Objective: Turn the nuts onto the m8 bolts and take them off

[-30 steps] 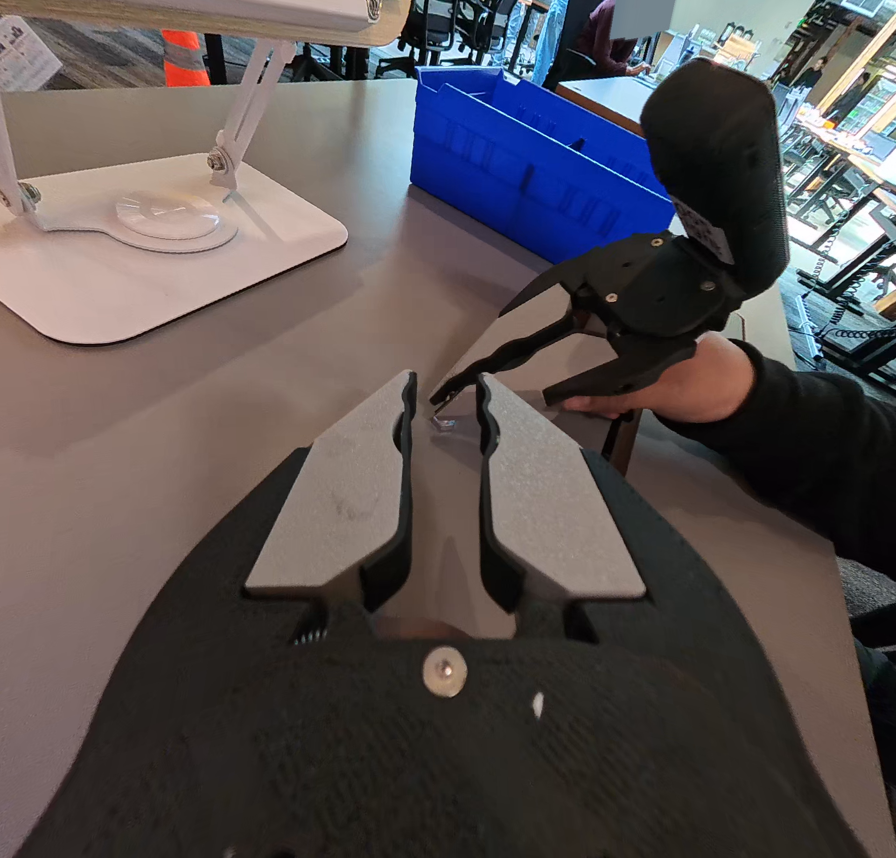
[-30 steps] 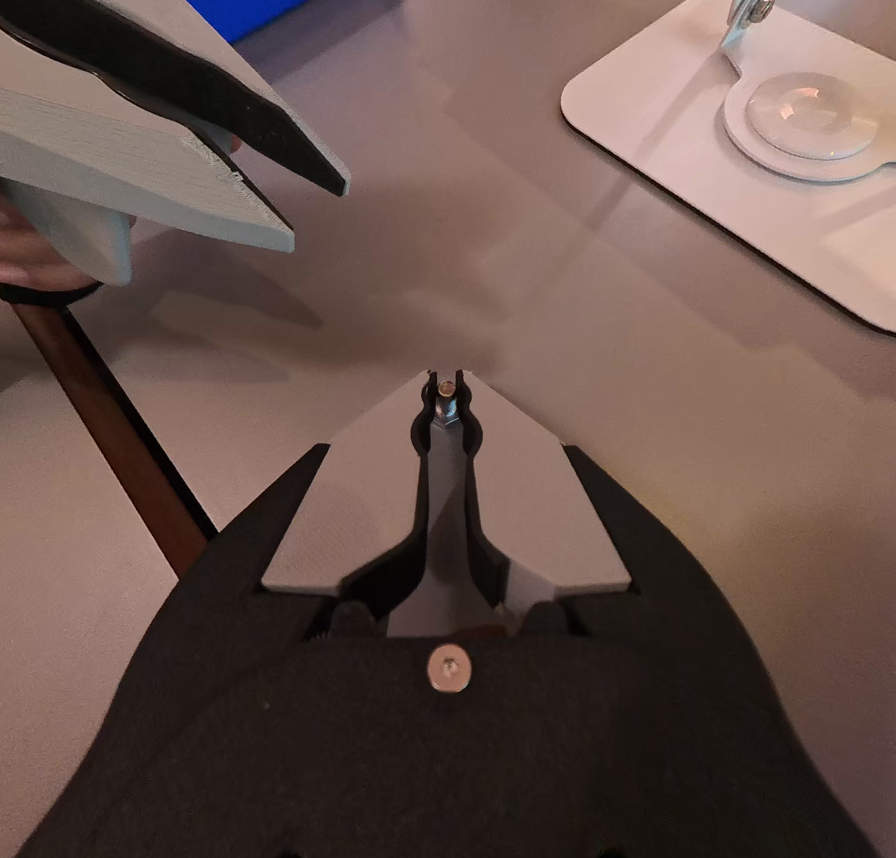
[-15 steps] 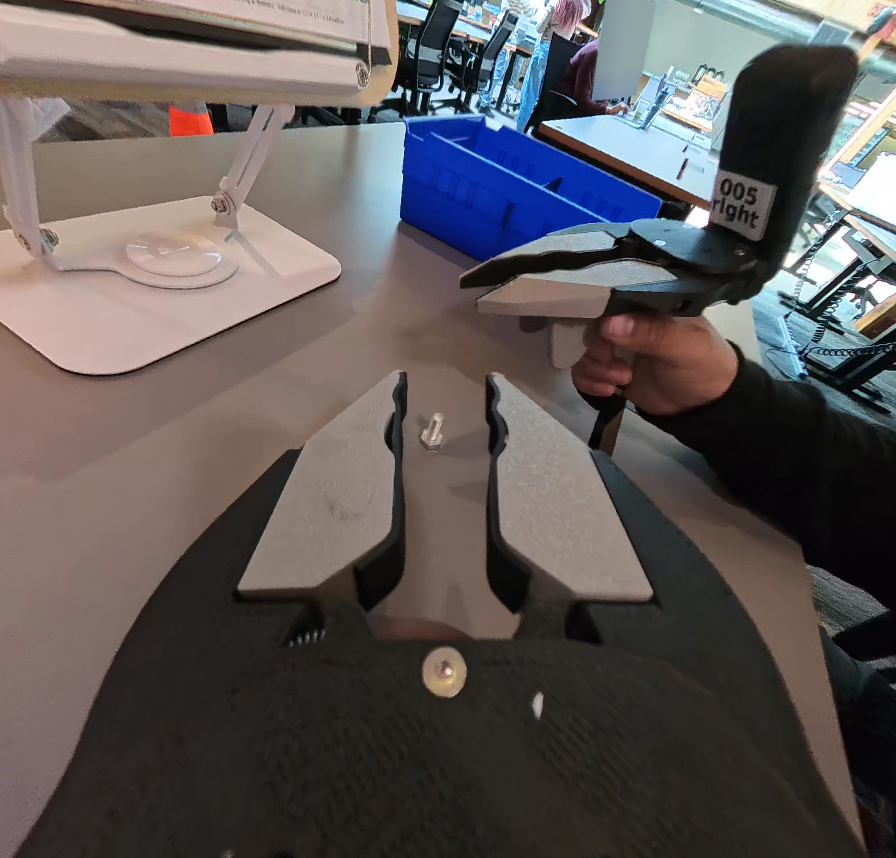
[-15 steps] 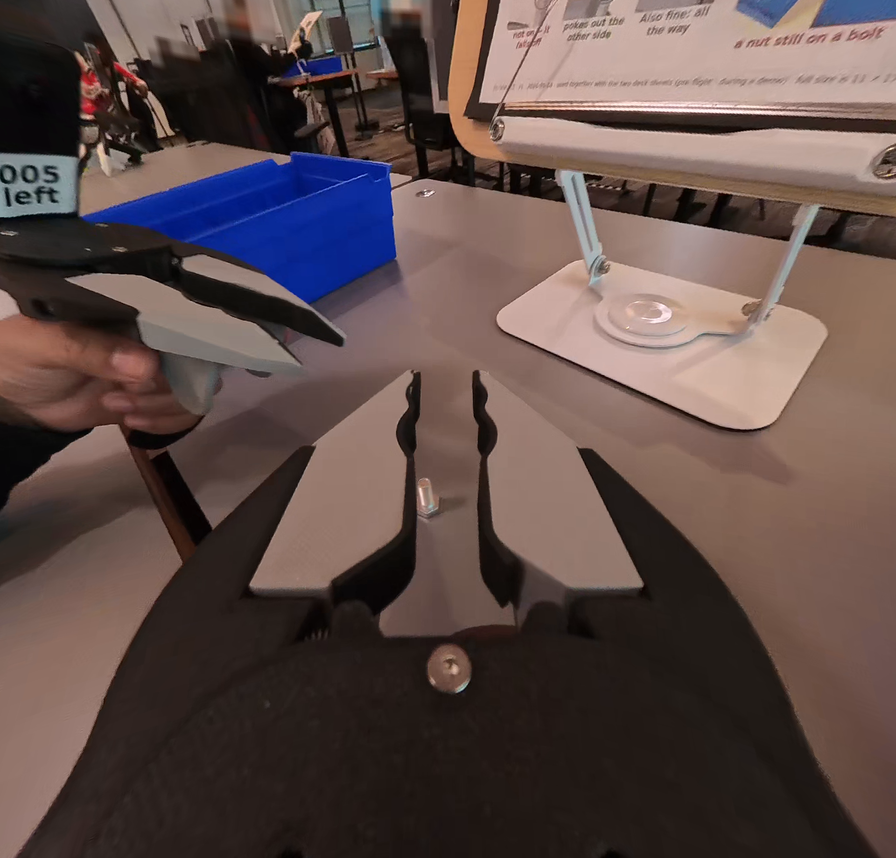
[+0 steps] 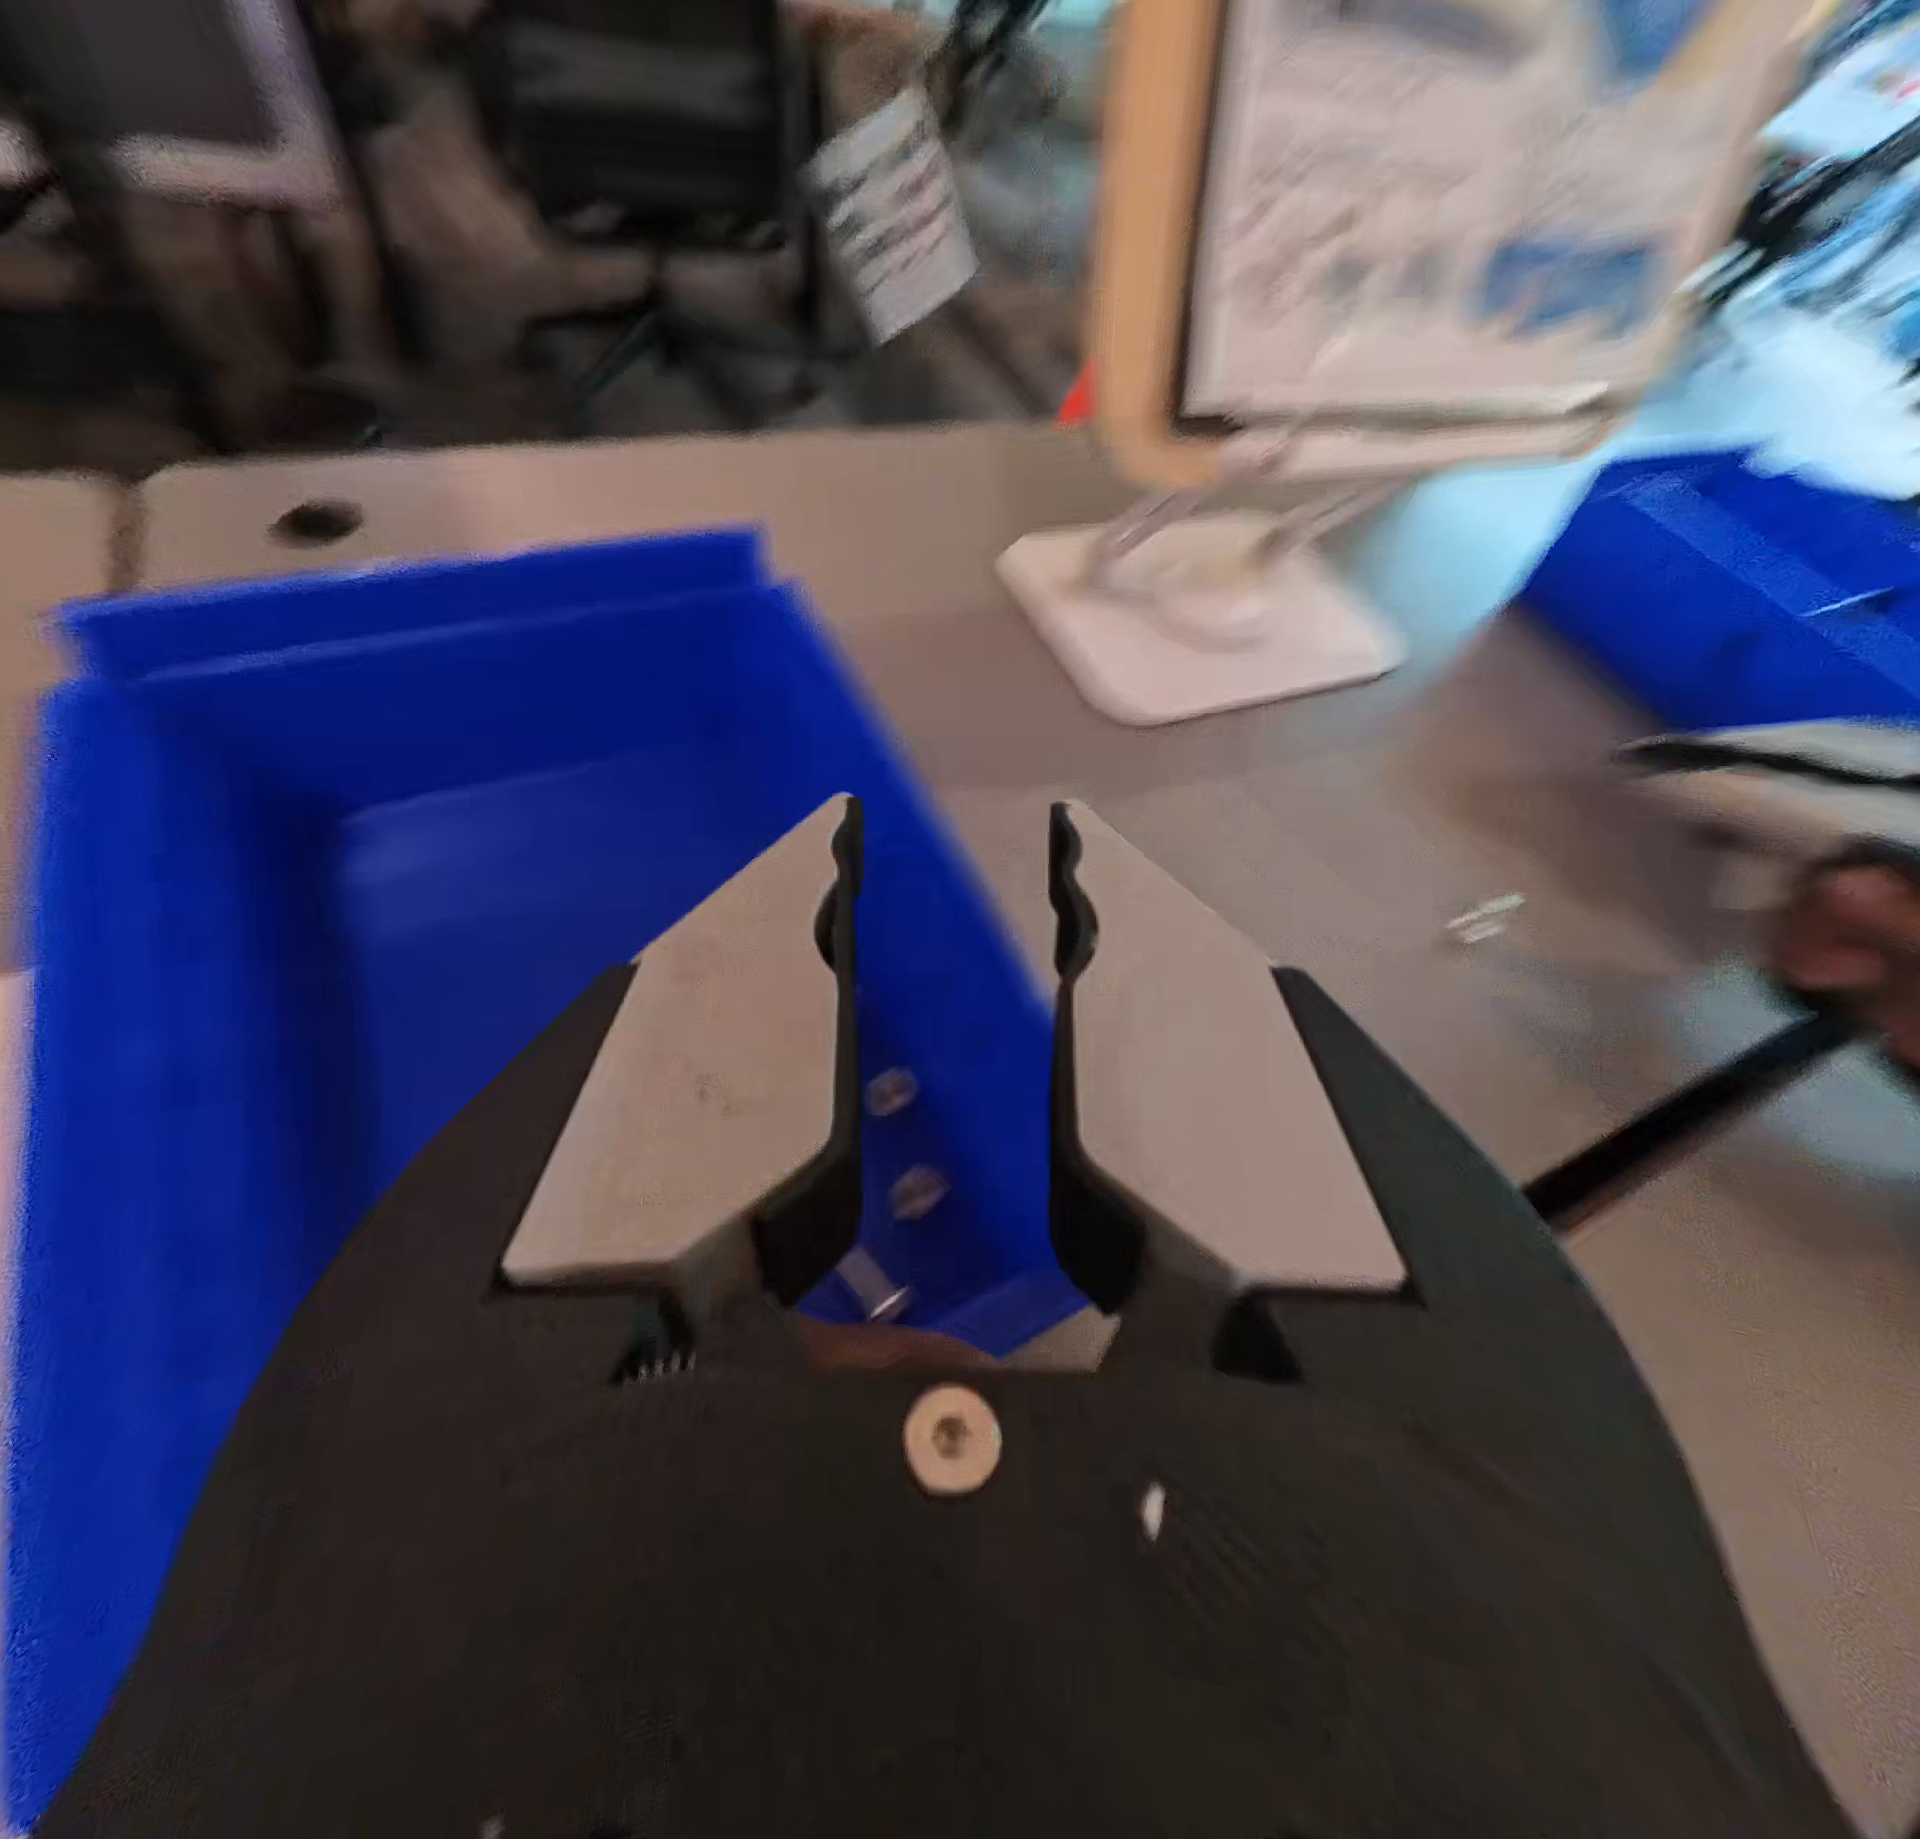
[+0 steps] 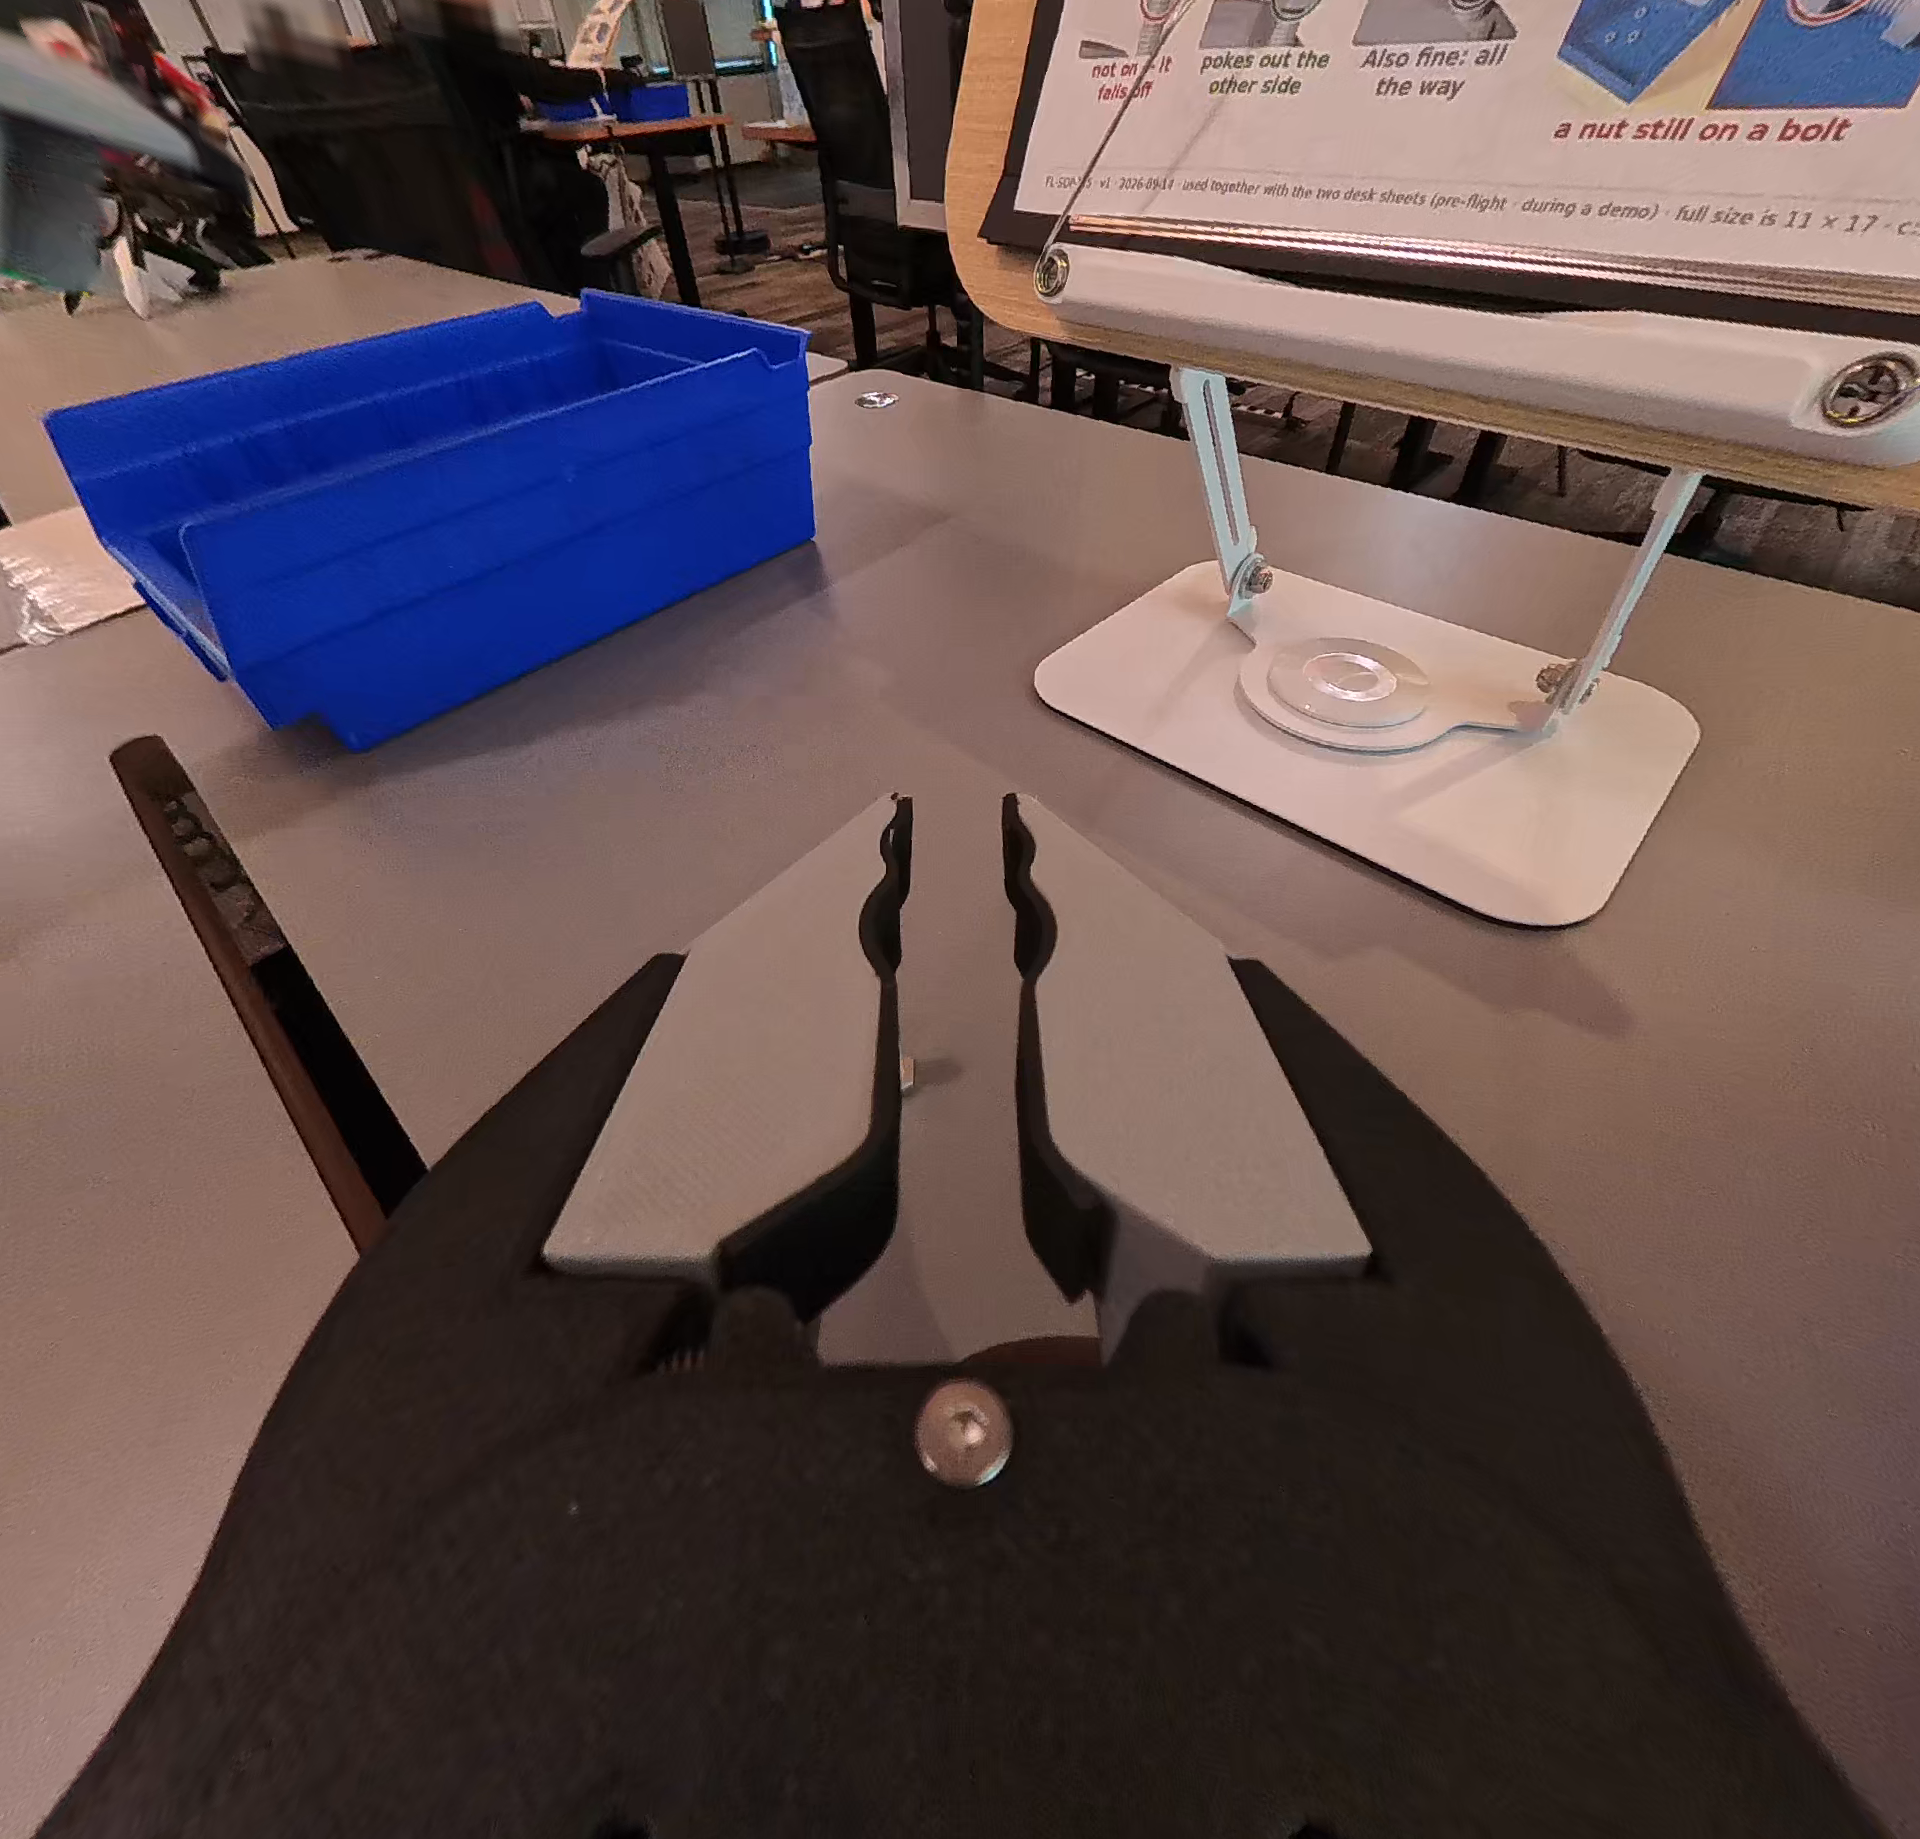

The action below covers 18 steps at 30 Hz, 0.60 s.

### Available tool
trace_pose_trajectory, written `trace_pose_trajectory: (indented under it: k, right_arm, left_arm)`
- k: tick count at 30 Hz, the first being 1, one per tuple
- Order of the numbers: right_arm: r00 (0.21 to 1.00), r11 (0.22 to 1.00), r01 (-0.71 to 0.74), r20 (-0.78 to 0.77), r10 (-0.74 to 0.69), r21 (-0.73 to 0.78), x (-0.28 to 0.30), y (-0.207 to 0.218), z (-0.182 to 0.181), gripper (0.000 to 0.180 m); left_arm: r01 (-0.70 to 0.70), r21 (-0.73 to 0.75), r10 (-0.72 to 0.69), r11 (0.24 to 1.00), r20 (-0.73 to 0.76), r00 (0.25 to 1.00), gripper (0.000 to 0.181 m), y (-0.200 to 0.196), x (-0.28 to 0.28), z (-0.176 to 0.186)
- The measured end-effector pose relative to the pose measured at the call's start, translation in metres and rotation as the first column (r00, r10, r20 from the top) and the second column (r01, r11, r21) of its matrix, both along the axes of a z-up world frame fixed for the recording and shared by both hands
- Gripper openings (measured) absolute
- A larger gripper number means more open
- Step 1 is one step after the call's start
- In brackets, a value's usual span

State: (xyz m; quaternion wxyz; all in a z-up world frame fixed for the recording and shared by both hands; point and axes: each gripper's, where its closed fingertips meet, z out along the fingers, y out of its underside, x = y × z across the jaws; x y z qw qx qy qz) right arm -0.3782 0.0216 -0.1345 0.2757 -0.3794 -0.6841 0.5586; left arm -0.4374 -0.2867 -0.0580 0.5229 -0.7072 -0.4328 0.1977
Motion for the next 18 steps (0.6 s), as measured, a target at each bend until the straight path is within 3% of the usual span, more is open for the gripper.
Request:
trace_pose_trajectory:
  k: [2,6,13,18]
  right_arm:
    - [1.000,1.000,-0.001,0.001,0.001,0.002,0.000,-0.002,-0.001,0.014]
    - [1.000,1.000,-0.011,0.012,0.010,0.016,0.000,-0.006,-0.005,0.014]
    - [1.000,1.000,-0.011,0.019,0.011,0.024,0.000,-0.005,-0.007,0.014]
    - [1.000,1.000,-0.014,0.018,0.014,0.007,0.000,-0.003,-0.003,0.014]
  left_arm:
    - [-0.075,-0.199,0.100,0.977,0.121,0.988,0.035,-0.040,-0.013,-0.046]
    - [0.032,-0.422,0.117,0.906,0.321,0.940,0.038,-0.056,-0.006,-0.118]
    - [0.184,-0.584,0.140,0.790,0.464,0.874,0.038,-0.048,-0.003,-0.162]
    - [0.214,-0.621,0.150,0.754,0.480,0.864,0.038,-0.045,-0.002,-0.165]
